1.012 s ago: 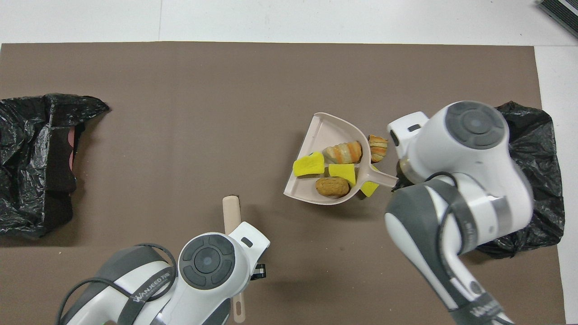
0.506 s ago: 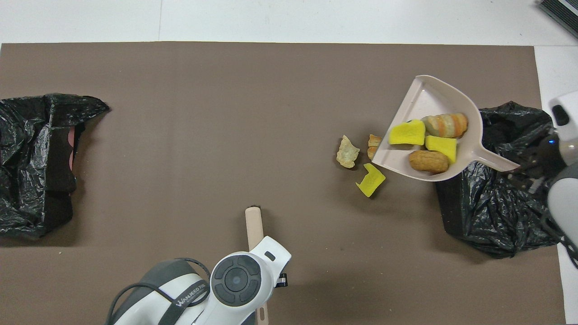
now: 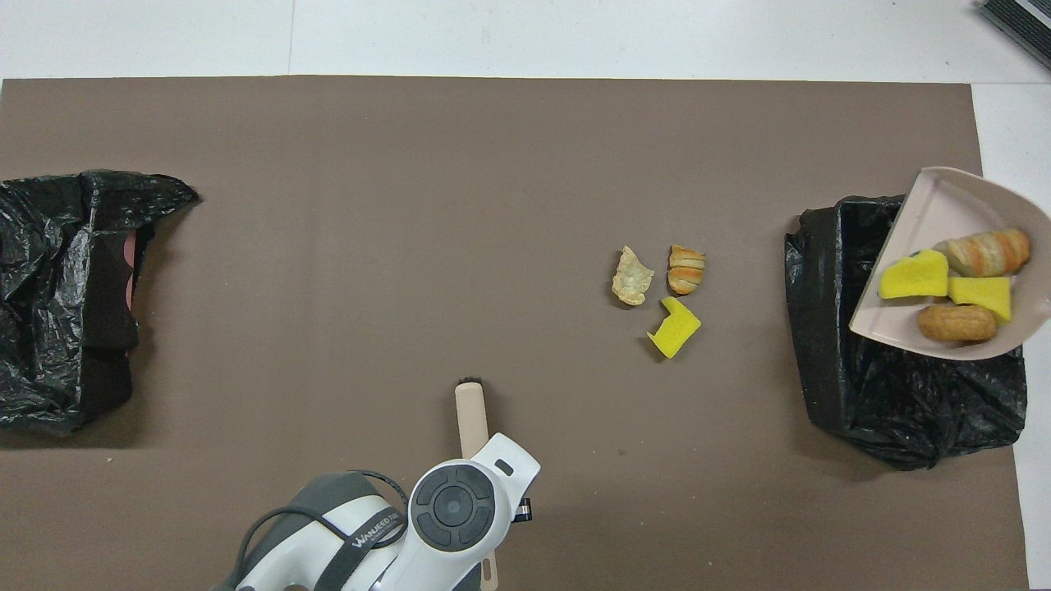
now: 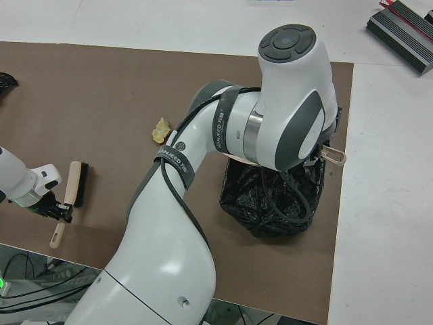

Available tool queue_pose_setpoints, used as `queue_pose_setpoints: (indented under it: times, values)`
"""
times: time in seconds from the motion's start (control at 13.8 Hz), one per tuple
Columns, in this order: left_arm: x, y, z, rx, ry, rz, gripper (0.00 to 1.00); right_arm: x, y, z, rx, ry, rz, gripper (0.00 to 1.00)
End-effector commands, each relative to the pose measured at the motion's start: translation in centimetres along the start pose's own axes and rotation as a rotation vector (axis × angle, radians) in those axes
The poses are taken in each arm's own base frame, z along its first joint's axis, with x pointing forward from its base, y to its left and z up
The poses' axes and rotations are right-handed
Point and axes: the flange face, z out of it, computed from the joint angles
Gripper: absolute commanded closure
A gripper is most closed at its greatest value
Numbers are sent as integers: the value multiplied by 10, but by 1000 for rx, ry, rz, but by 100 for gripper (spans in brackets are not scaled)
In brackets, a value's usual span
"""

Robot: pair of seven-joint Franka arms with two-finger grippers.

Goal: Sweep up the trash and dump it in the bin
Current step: 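Carry the dustpan to the black bag with the right gripper and tip it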

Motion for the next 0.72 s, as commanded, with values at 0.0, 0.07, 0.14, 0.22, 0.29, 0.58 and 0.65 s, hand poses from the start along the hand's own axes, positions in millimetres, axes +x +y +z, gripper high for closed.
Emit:
queue_pose_setpoints:
  times: [0.0,0.07,0.14,0.22,0.29,0.58,0.65]
  values:
    - [12,-2,4,-8,-12,20,0,-13,6,5,-30,-113,-106,100]
    - [23,-10,-6,-25,-6,-11,0,-9,6,5,-32,-164,-177,100]
    - [41,-22,-19,-44,-2,-49,0,-7,6,5,-31,-195,-251,100]
    - [54,-26,-30,-46,-10,-66,0,-1,8,2,-47,-235,-331,100]
    - [68,-32,-39,-46,-10,-87,0,12,8,2,-67,-278,-424,100]
    - [126,-89,-68,-59,55,-120,0,45,11,-8,-97,-420,-623,100]
    - [141,-107,-73,-64,66,-125,0,50,11,-6,-107,-439,-652,100]
